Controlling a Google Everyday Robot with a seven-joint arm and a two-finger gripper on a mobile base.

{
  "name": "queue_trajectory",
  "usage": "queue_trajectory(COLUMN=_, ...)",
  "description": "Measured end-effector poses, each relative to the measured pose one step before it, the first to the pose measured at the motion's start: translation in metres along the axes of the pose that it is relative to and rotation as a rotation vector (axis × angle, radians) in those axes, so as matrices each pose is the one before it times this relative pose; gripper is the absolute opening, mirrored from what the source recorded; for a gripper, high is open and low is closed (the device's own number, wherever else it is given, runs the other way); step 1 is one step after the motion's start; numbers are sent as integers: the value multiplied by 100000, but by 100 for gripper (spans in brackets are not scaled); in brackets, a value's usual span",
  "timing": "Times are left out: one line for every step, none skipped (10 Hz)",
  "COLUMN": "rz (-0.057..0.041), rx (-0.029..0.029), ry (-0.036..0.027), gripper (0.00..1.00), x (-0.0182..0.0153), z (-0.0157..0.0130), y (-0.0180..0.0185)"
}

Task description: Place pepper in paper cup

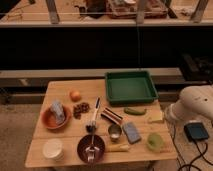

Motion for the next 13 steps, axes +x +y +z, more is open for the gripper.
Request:
queue_trajectory(rz=197, rx=56, ry=-285, gripper=80, x=54, z=-4, y=-10)
queue_trajectory(rz=1746, rx=-2037, ry=-1577, gripper=80, x=196, z=105, y=-351)
queue_trajectory(rz=1867, rx=-2291, ry=-431, gripper=80, x=573, z=-23, y=-758)
queue_trajectory(rz=3111, rx=-2017, ry=-127, gripper=80, x=1152, z=-228, y=-1211)
queue_trajectory(rz=4989, rx=-3218, ry=-424, gripper=80, x=1704, z=-147, y=-559)
queue_trajectory(rz=5841, rx=-643, ry=-340, gripper=80, x=2216, z=-164, y=-1401)
queue_trajectory(rz=6221, rx=981, ry=-1401, gripper=80, x=1957, z=-226, y=-1591)
queue_trajectory(rz=4917, rx=502, ry=-1121, gripper=80, x=1319, z=-78, y=-815)
queue_trajectory(rz=3407, rx=419, ry=-634, gripper=80, x=870, z=-116, y=-601)
queue_trajectory(rz=1423, rx=246, ry=-304, gripper=80, x=407, z=-38, y=-514)
queue_trajectory(rz=326, rx=201, ry=-150, gripper=80, x=41, z=-42, y=-167)
queue_trajectory(rz=533, rx=-359, ry=-133, gripper=80, x=-189, z=5, y=356)
queue_trajectory(rz=2147, rx=1099, ry=1145, gripper=80, x=-183, z=84, y=56)
